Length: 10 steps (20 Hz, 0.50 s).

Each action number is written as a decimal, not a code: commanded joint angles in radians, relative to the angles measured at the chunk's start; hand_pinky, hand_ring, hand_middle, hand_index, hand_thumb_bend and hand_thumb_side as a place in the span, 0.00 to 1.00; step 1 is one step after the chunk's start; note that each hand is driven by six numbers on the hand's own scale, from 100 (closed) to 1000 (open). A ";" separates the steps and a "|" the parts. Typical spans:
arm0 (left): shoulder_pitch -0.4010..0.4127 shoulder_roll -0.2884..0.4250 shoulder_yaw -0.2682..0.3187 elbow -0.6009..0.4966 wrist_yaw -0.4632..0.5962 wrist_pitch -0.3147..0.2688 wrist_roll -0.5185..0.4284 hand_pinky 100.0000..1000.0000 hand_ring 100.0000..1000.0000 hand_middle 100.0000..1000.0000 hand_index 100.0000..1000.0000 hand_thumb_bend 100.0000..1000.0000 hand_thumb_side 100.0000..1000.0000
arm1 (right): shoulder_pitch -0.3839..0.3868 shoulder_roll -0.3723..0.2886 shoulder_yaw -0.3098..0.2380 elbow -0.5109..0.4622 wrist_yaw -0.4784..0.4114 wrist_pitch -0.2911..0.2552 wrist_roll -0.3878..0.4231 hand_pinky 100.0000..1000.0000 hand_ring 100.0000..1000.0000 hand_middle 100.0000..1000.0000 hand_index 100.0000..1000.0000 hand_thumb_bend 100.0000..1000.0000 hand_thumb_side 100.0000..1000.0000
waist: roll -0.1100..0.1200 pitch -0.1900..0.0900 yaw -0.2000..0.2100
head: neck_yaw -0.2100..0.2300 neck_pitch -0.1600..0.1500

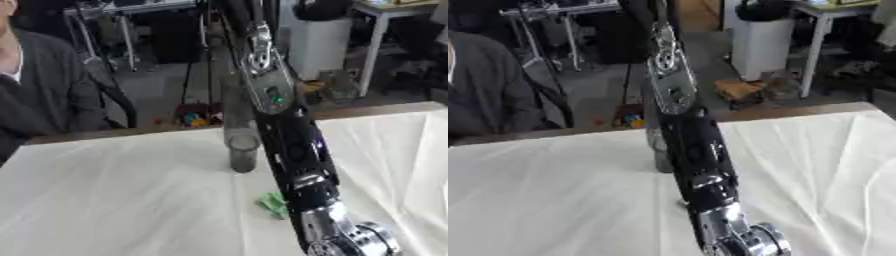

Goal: Arrange flowers into the vase.

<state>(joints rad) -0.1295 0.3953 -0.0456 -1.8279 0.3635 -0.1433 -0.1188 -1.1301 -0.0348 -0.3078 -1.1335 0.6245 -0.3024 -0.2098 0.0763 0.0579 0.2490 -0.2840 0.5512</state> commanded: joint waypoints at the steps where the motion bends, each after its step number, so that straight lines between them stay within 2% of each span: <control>1: -0.013 0.007 0.003 -0.019 0.000 -0.001 -0.004 0.73 0.69 0.59 0.74 0.57 0.93 | -0.027 -0.033 -0.006 -0.005 0.023 -0.004 -0.002 0.00 0.00 0.00 0.03 0.00 0.81 | 0.004 -0.006 0.006 | -0.005 -0.023; 10: -0.015 0.003 0.005 -0.026 -0.002 -0.005 -0.003 0.73 0.69 0.59 0.74 0.56 0.93 | -0.012 -0.057 -0.025 -0.012 0.028 0.015 -0.007 0.00 0.02 0.00 0.05 0.00 0.84 | 0.013 0.013 0.019 | -0.012 -0.048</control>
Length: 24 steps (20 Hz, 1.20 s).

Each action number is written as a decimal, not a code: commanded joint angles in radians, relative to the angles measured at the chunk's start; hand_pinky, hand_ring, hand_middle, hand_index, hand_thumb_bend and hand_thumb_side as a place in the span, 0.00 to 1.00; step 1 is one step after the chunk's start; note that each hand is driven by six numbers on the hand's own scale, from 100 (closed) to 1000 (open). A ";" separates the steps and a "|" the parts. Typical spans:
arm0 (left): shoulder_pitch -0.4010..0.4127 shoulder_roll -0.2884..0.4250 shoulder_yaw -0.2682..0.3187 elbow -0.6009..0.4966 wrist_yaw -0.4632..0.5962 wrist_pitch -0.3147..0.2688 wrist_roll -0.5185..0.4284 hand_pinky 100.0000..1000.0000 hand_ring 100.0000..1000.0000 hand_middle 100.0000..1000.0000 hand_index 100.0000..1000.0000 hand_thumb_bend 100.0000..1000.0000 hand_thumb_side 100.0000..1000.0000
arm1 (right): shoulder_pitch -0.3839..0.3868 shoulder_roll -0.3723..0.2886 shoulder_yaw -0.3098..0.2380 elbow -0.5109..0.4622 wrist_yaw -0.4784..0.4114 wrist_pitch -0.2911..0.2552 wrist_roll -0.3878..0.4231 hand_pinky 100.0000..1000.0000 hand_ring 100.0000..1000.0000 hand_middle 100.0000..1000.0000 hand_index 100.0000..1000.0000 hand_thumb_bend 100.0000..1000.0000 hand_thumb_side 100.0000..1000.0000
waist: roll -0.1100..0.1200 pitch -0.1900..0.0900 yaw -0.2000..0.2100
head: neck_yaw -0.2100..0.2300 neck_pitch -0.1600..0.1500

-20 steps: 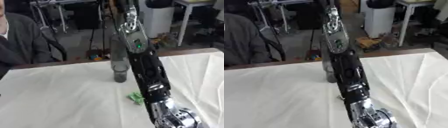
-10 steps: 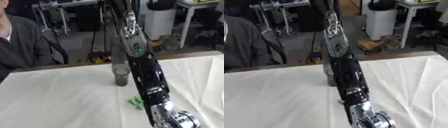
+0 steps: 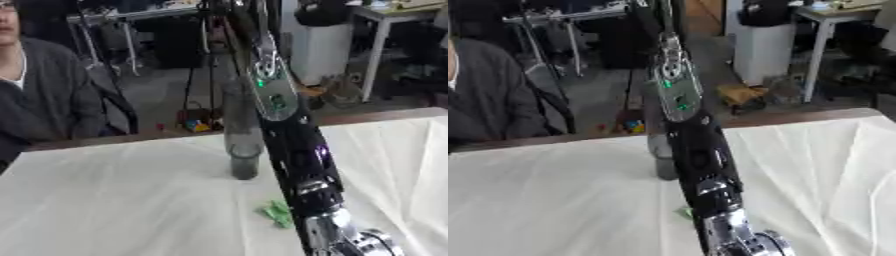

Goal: Arrange flowers into the vase.

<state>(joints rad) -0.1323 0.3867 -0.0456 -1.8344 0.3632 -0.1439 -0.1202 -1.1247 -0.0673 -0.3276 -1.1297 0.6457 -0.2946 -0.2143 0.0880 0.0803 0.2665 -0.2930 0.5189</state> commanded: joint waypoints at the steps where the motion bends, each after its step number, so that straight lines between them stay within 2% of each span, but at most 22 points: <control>1: -0.013 0.011 0.005 -0.020 -0.002 -0.004 -0.002 0.73 0.69 0.59 0.74 0.56 0.93 | -0.015 -0.028 -0.006 -0.015 0.004 0.010 -0.002 0.00 0.02 0.00 0.05 0.00 0.84 | 0.003 -0.008 0.002 | -0.003 -0.016; 10: -0.013 0.008 0.004 -0.021 -0.005 -0.006 -0.004 0.73 0.69 0.59 0.74 0.56 0.93 | -0.002 -0.040 -0.008 -0.008 -0.019 0.017 0.007 0.00 0.10 0.00 0.08 0.00 0.87 | 0.007 -0.001 0.000 | -0.003 -0.013; 15: -0.013 0.008 0.004 -0.020 -0.006 -0.006 -0.005 0.73 0.69 0.59 0.74 0.56 0.93 | -0.001 -0.042 -0.008 -0.001 -0.016 0.016 0.014 0.00 0.11 0.00 0.08 0.00 0.89 | 0.005 -0.001 -0.002 | -0.003 -0.011; 19: -0.013 0.008 0.005 -0.018 -0.007 -0.005 -0.005 0.73 0.69 0.59 0.74 0.56 0.93 | -0.001 -0.047 -0.006 0.012 -0.005 0.016 0.028 0.00 0.11 0.00 0.08 0.00 0.87 | 0.002 -0.001 -0.003 | -0.004 -0.010; 24: -0.014 0.008 0.005 -0.017 -0.007 -0.005 -0.005 0.73 0.68 0.59 0.74 0.57 0.93 | -0.004 -0.053 -0.005 0.027 0.021 0.021 0.047 0.00 0.15 0.07 0.09 0.00 0.85 | -0.002 -0.001 -0.005 | -0.006 -0.010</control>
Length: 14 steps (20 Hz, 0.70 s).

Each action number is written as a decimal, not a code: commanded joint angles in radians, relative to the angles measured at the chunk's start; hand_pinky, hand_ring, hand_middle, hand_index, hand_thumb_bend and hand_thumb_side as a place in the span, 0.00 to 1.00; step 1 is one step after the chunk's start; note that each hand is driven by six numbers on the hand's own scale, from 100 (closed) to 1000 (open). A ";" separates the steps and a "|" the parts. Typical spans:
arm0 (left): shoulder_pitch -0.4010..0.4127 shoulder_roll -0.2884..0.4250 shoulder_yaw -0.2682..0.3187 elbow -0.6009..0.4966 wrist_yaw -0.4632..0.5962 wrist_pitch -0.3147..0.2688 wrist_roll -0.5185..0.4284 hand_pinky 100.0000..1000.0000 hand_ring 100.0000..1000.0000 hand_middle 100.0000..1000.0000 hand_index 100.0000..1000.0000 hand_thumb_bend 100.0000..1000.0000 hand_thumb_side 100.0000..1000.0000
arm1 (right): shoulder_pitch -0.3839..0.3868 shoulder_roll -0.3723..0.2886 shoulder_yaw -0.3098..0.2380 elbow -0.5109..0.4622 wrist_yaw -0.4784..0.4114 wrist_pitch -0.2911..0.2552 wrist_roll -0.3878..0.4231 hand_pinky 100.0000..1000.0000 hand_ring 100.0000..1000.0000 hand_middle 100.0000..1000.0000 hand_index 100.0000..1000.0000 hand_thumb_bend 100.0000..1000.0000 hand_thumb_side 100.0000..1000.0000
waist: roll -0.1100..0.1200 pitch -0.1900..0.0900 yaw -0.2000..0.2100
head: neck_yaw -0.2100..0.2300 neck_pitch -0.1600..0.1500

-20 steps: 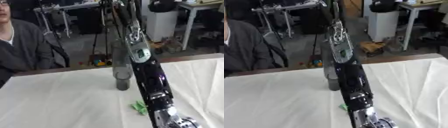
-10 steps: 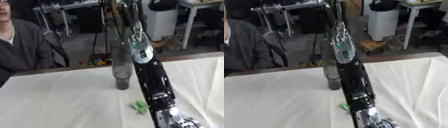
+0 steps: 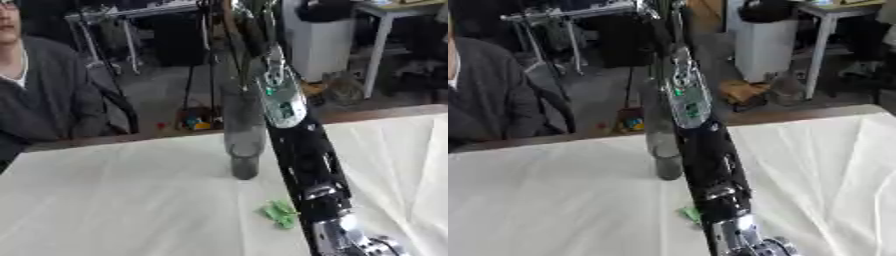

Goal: Arrange flowers into the vase.

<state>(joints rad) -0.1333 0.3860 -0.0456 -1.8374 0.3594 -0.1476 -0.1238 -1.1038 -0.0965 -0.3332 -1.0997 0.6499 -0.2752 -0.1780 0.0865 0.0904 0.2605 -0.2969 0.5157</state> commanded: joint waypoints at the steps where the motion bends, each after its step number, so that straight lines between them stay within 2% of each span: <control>1: -0.013 0.009 0.005 -0.014 -0.003 -0.001 -0.001 0.73 0.68 0.58 0.74 0.57 0.93 | -0.025 -0.025 0.001 0.000 0.027 0.006 0.016 0.00 0.16 0.08 0.09 0.00 0.85 | -0.001 -0.011 0.000 | -0.003 -0.006; 5: -0.012 0.009 0.006 -0.013 -0.004 -0.001 -0.001 0.73 0.68 0.58 0.74 0.57 0.93 | -0.027 -0.027 0.002 0.008 0.069 0.023 0.028 0.00 0.20 0.15 0.10 0.00 0.86 | -0.002 -0.012 -0.002 | -0.004 -0.005; 9: -0.012 0.010 0.006 -0.013 -0.004 -0.001 -0.001 0.73 0.68 0.58 0.74 0.57 0.93 | -0.029 -0.028 0.002 0.014 0.093 0.035 0.040 0.00 0.24 0.21 0.11 0.00 0.83 | -0.002 -0.014 -0.004 | -0.003 -0.004; 11: -0.011 0.010 0.007 -0.013 -0.004 -0.001 -0.001 0.73 0.68 0.58 0.74 0.57 0.93 | -0.030 -0.029 0.002 0.017 0.103 0.040 0.049 0.02 0.26 0.25 0.13 0.00 0.82 | -0.003 -0.014 -0.005 | -0.003 -0.004; 14: -0.012 0.011 0.007 -0.012 -0.004 -0.001 -0.001 0.73 0.68 0.58 0.74 0.57 0.93 | -0.032 -0.031 0.002 0.022 0.118 0.048 0.067 0.11 0.31 0.32 0.17 0.00 0.78 | -0.004 -0.015 -0.006 | -0.003 -0.006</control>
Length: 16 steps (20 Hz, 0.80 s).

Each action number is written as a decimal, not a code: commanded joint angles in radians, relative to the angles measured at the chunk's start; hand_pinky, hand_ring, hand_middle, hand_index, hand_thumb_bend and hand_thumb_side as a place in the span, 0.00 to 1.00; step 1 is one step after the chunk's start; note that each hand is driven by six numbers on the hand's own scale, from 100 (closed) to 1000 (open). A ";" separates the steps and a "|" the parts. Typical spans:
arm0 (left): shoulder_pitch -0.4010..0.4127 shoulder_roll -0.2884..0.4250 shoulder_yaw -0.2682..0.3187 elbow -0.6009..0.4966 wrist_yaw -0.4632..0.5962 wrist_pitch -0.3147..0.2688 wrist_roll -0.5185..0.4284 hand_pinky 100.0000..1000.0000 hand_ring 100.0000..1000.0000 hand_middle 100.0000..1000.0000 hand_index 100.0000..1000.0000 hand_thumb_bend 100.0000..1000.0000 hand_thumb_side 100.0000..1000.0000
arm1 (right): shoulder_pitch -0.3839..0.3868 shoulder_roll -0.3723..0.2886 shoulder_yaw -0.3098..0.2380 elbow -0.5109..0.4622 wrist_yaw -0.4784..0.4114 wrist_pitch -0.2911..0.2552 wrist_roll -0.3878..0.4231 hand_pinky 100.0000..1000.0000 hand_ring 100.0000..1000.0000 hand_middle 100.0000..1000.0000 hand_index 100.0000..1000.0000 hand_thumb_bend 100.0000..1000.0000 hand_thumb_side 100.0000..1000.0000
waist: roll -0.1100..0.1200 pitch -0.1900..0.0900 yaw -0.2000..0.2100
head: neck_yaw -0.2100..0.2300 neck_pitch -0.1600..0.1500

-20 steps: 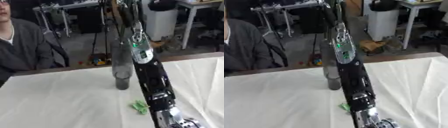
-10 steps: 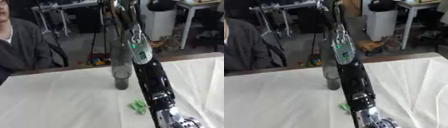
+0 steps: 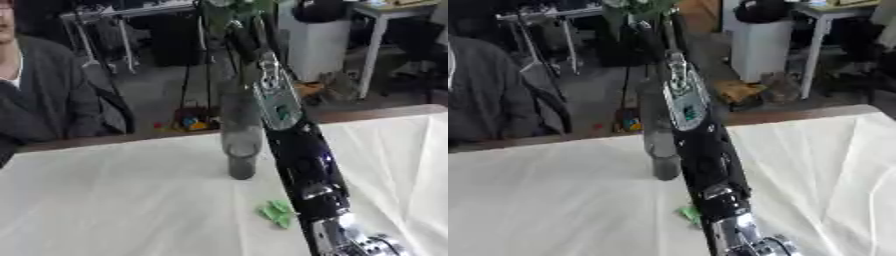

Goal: Arrange flowers into the vase.

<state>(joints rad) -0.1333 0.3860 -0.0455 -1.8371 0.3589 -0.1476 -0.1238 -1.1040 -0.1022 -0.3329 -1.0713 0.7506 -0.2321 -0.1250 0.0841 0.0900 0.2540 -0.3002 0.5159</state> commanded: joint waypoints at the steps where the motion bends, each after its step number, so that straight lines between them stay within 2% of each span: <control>1: -0.012 0.011 0.007 -0.013 -0.003 -0.001 -0.001 0.73 0.68 0.58 0.74 0.57 0.93 | -0.032 -0.025 0.002 -0.005 0.021 0.008 0.020 0.14 0.33 0.34 0.18 0.00 0.78 | -0.002 -0.015 0.001 | 0.000 -0.006; 4: -0.012 0.011 0.008 -0.012 -0.003 -0.001 -0.001 0.73 0.68 0.58 0.74 0.57 0.93 | -0.033 -0.027 0.001 -0.003 0.031 0.014 0.037 0.19 0.37 0.38 0.21 0.00 0.75 | -0.002 -0.015 0.000 | 0.001 -0.006; 5: -0.012 0.011 0.008 -0.012 -0.003 -0.001 -0.001 0.73 0.68 0.58 0.74 0.57 0.93 | -0.033 -0.027 0.001 -0.003 0.035 0.016 0.042 0.26 0.41 0.41 0.23 0.00 0.74 | -0.002 -0.015 0.000 | 0.002 -0.006; 8: -0.011 0.012 0.008 -0.012 -0.004 -0.001 -0.001 0.73 0.68 0.58 0.74 0.57 0.93 | -0.034 -0.030 0.002 -0.001 0.052 0.022 0.058 0.30 0.43 0.43 0.24 0.00 0.73 | -0.002 -0.015 -0.002 | 0.004 -0.006; 9: -0.011 0.012 0.008 -0.012 -0.004 -0.001 -0.001 0.73 0.68 0.58 0.74 0.57 0.93 | -0.035 -0.032 0.003 0.001 0.061 0.024 0.064 0.38 0.46 0.45 0.24 0.00 0.73 | -0.003 -0.015 -0.002 | 0.005 -0.007; 13: -0.011 0.012 0.008 -0.012 -0.004 -0.001 -0.001 0.73 0.68 0.58 0.74 0.57 0.93 | -0.038 -0.034 0.001 0.002 0.087 0.030 0.080 0.46 0.50 0.47 0.24 0.00 0.71 | -0.004 -0.015 -0.003 | 0.005 -0.007; 16: -0.011 0.013 0.009 -0.011 -0.005 0.000 -0.001 0.73 0.68 0.58 0.74 0.57 0.93 | -0.044 -0.040 0.002 0.008 0.110 0.032 0.093 0.47 0.50 0.48 0.24 0.00 0.70 | -0.007 -0.017 -0.005 | 0.005 -0.006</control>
<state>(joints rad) -0.1333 0.3860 -0.0453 -1.8361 0.3584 -0.1476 -0.1239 -1.1135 -0.1184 -0.3328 -1.0566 0.8450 -0.1992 -0.0389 0.0772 0.0888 0.2482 -0.2975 0.5159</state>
